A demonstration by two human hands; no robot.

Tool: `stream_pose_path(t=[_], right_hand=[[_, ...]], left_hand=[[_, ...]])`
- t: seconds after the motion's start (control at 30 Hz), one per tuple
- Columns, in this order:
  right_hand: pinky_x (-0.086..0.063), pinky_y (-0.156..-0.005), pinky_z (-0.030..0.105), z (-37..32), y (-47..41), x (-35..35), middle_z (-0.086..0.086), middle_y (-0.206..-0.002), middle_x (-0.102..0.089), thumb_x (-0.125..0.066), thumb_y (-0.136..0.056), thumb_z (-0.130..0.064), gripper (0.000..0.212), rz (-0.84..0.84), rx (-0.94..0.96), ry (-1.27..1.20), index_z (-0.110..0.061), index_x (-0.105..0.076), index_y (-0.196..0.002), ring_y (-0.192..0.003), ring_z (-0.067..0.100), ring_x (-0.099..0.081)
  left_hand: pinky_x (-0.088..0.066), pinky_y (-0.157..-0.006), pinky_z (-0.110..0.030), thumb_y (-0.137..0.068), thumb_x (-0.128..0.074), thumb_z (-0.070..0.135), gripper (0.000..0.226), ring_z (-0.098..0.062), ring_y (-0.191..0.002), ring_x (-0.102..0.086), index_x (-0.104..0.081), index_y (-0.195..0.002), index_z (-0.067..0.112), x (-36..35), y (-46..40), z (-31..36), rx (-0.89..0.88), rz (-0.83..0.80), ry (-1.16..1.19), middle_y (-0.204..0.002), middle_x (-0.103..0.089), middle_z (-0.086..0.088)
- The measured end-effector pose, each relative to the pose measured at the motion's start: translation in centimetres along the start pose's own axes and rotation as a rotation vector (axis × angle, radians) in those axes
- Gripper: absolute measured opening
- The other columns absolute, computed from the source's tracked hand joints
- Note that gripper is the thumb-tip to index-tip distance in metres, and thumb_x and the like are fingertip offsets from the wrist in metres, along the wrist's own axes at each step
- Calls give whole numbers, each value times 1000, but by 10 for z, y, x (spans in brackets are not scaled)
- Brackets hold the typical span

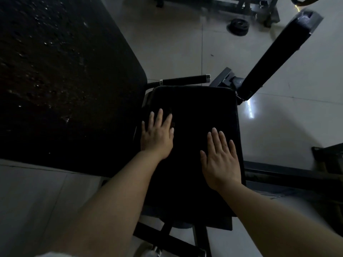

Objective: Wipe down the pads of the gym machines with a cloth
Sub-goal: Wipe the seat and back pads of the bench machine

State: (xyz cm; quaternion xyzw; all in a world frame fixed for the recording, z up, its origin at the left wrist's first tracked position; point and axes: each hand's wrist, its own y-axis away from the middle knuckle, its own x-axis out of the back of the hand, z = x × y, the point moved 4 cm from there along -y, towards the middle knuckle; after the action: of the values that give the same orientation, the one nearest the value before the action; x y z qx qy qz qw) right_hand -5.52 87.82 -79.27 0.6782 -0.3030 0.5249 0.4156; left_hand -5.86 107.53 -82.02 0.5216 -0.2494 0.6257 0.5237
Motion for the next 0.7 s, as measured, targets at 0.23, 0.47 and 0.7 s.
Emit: stream_pose_path(t=[0.23,0.47,0.7], right_hand=[[12,-117,36,-1,1,3,-1,-153,30,21,-79,-53,75,-14,8,-27,-19,20,-146,-139,13,31],[15,-115,35,-2,1,-1,-1,-153,28,17,-84,-52,71,9,-10,-7,-19,18,-146,-139,14,30],[13,-117,37,-4,-2,1,0,-154,27,14,-86,-51,69,5,-39,28,-18,17,-147,-140,14,28]], left_hand=[[-2,-116,-49,-97,-16,47,55,-23,-147,5,-13,-150,32,-22,72,0,-30,106,-7,-160,0,-1],[-14,-117,-49,-99,-9,49,53,-28,-146,-6,-15,-149,34,-43,131,-8,-54,57,-68,-159,-10,-3],[-5,-115,-53,-97,-21,45,53,-30,-146,1,-18,-149,34,-10,24,-3,5,65,-41,-160,-4,-5]])
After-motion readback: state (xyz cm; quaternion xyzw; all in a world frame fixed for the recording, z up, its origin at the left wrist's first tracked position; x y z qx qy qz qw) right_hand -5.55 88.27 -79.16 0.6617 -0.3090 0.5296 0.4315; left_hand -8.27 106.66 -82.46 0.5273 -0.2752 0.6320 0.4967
